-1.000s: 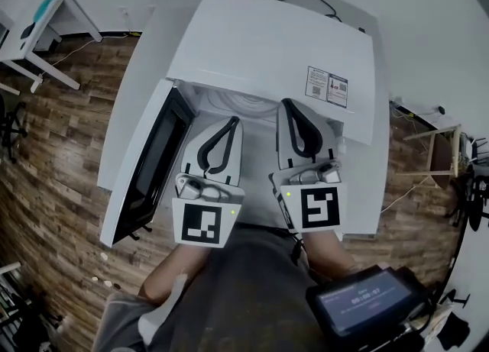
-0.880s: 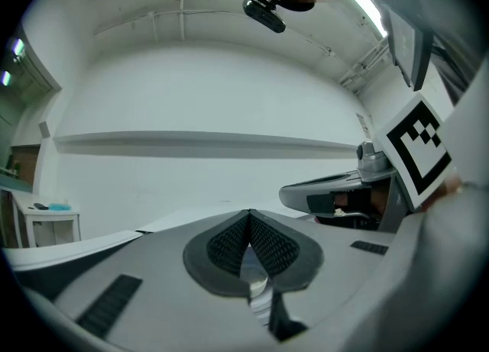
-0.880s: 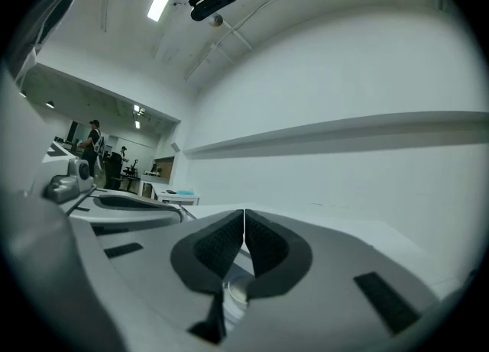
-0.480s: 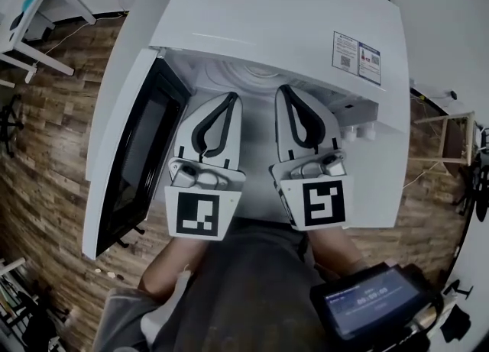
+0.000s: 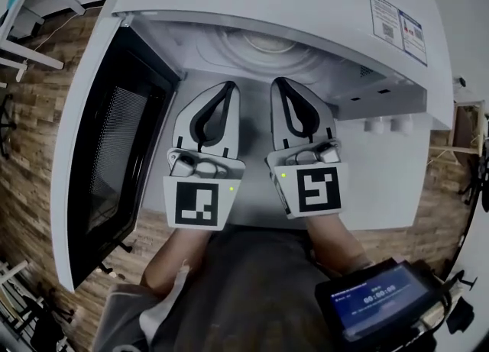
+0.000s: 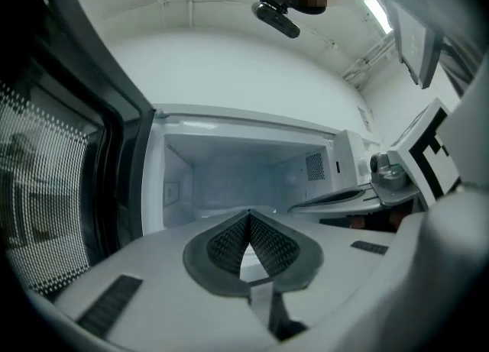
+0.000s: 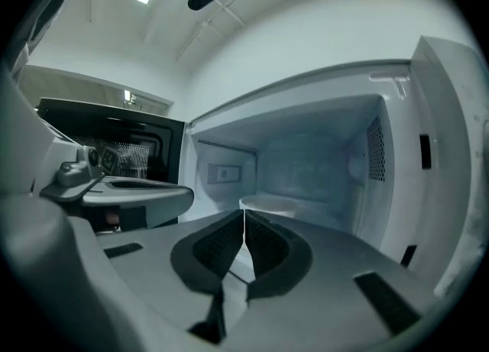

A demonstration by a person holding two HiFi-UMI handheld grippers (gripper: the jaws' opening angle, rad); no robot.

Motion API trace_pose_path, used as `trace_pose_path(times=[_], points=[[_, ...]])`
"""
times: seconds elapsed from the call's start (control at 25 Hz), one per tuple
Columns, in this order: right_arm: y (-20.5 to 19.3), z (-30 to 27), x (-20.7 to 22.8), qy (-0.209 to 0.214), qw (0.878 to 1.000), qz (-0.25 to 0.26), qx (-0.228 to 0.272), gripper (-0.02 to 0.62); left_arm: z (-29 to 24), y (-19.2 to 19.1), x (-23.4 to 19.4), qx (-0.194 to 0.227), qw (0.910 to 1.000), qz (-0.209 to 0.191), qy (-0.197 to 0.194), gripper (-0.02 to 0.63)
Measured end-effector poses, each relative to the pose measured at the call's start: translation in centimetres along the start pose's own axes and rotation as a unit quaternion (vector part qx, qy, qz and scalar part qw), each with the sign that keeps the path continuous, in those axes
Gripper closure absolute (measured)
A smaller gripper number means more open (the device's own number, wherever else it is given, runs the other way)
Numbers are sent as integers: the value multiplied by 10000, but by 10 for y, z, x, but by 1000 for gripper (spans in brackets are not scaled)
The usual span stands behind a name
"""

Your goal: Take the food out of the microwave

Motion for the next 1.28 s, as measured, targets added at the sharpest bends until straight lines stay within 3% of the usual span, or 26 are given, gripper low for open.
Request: trace_pose_path(times=[0.28, 0.96, 1.08, 1.2, 1.28], points=[[-38, -6, -2, -76, 9993, -67, -351, 586, -13, -24, -2, -11, 9999, 137, 26, 598], [-24, -21, 8, -304, 9983, -138, -484, 581, -18, -21, -6, -188, 9995, 255, 42, 598], [-19, -25, 11, -376, 9978, -181, -523, 506, -19, -16, -10, -206, 9993, 302, 59, 598], [-12, -31, 15, -524, 9966, -129, -624, 268, -19, -13, -12, -301, 9985, 443, 108, 598], [-9, -38, 18, -579, 9960, -123, -668, 186, -18, -12, -13, -343, 9982, 481, 118, 598]])
Point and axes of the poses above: the fingertips, and each gripper's own axes: z backward along the fingers, x to its right, y out of its top, the point moved 5 cm from there along z, backward along the fingers, and after that the axes turned 1 degree about -x, right-handed, at the moved point
